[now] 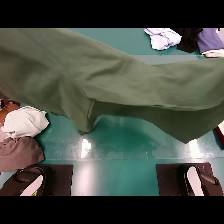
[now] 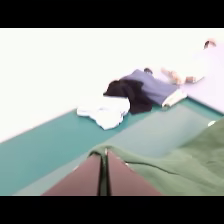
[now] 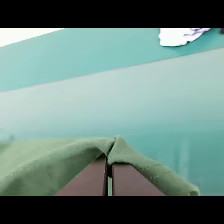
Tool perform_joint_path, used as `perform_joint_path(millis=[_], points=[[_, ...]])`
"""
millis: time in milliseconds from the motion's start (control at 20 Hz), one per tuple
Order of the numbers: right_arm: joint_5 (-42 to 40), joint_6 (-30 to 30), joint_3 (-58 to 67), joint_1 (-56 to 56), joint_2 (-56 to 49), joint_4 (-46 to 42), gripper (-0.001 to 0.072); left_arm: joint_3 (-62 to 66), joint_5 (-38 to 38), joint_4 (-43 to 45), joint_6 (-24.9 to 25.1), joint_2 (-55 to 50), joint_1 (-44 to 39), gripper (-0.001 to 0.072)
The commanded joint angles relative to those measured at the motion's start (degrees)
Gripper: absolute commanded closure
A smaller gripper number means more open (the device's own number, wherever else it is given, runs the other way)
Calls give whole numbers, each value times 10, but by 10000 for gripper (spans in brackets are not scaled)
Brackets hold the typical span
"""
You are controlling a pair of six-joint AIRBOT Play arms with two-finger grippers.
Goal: Fold the shirts.
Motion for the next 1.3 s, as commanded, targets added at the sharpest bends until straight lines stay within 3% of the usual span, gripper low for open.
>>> perform_joint_path(millis=[0, 150, 350, 650, 1000, 1050, 1100, 1150, 1200, 1250], points=[[73, 12, 109, -19, -74, -2, 694, 12, -10, 19, -12, 3, 0, 675], [122, 32, 164, -13, -158, -2, 694, -54, -16, 83, -15, -17, 0, 675], [146, 35, 169, 56, -275, -8, 694, -139, -16, 83, -16, -114, 0, 675], [74, 24, 169, 255, -429, -230, 693, -171, 12, 67, -6, -329, 0, 674], [-41, 25, 169, 302, -568, -254, 691, -171, 41, 66, -36, -457, 0, 673], [-55, 25, 169, 301, -579, -254, 692, -171, 49, 66, -38, -460, 0, 545], [-66, 25, 169, 299, -586, -254, 689, -171, 57, 66, -39, -460, 0, 260], [-71, 25, 169, 293, -590, -254, 597, -170, 56, 67, -41, -459, 2, 111], [-71, 25, 169, 288, -590, -255, 353, -170, 46, 68, -41, -457, 7, 112], [-64, 25, 169, 280, -589, -255, 241, -170, 24, 68, -41, -455, 17, 112]])
